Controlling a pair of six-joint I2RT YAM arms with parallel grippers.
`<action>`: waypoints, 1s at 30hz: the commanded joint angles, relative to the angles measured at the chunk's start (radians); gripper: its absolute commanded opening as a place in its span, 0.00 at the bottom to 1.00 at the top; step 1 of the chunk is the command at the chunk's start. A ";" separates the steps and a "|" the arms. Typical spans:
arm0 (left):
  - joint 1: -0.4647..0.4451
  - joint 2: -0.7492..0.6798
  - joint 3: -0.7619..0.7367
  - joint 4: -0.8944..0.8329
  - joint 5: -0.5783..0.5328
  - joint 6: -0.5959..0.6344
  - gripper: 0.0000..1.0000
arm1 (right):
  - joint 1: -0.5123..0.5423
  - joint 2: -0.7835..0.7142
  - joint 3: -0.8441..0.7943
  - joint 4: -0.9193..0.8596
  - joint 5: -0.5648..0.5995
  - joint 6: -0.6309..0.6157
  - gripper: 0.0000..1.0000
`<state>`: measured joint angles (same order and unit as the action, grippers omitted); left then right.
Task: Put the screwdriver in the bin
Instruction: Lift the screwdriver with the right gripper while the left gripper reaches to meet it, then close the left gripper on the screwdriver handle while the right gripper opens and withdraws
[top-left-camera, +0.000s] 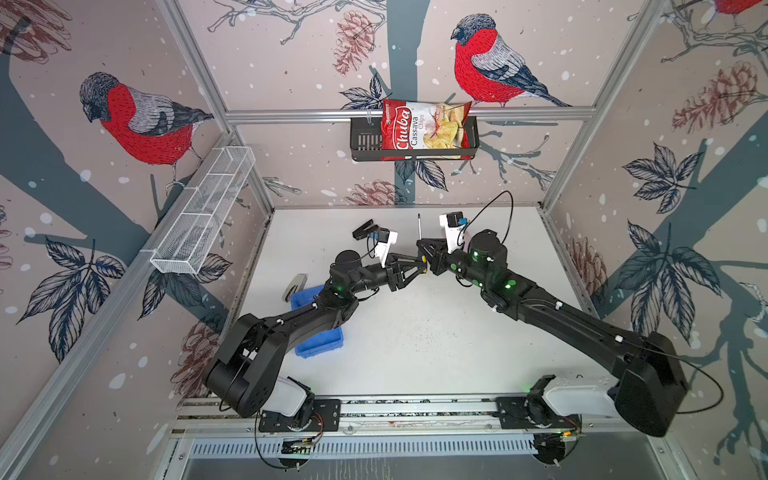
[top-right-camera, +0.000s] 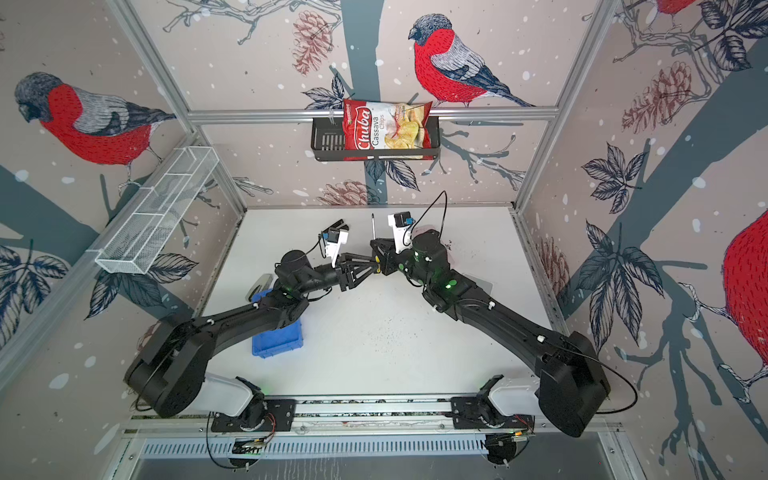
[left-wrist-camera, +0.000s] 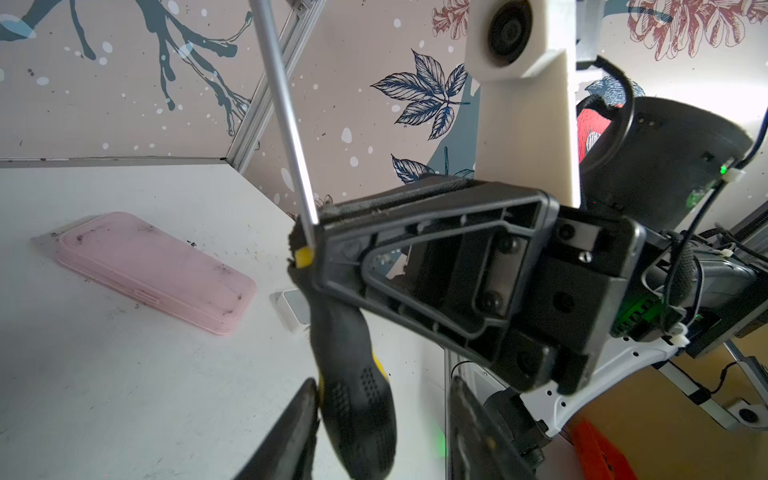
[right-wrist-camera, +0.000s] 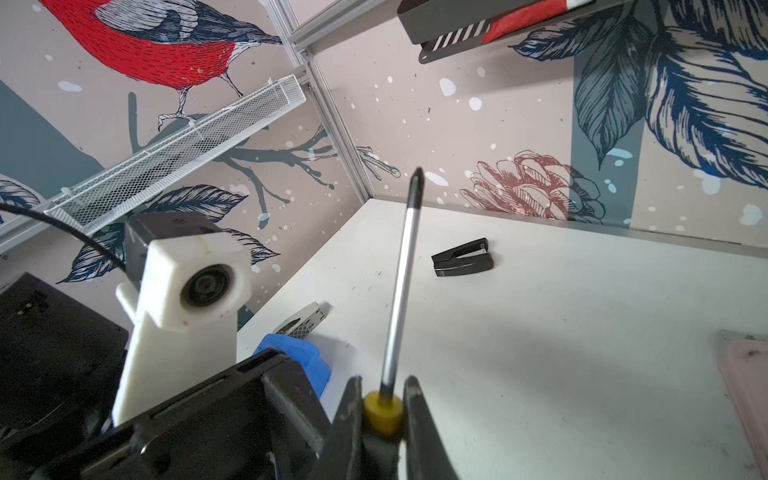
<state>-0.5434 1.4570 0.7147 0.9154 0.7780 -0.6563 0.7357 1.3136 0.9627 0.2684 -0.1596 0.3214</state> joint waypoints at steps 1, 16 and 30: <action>0.001 0.006 0.015 0.055 0.021 -0.005 0.45 | 0.007 -0.003 0.005 0.071 -0.035 -0.006 0.01; 0.008 0.022 0.020 0.063 0.033 -0.017 0.03 | 0.014 -0.010 0.002 0.049 -0.032 -0.024 0.07; 0.078 -0.121 -0.018 -0.166 -0.089 0.093 0.01 | 0.014 -0.056 -0.010 0.008 -0.038 -0.101 0.97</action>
<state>-0.4797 1.3800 0.7052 0.8288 0.7414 -0.6323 0.7471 1.2629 0.9535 0.2813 -0.1898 0.2592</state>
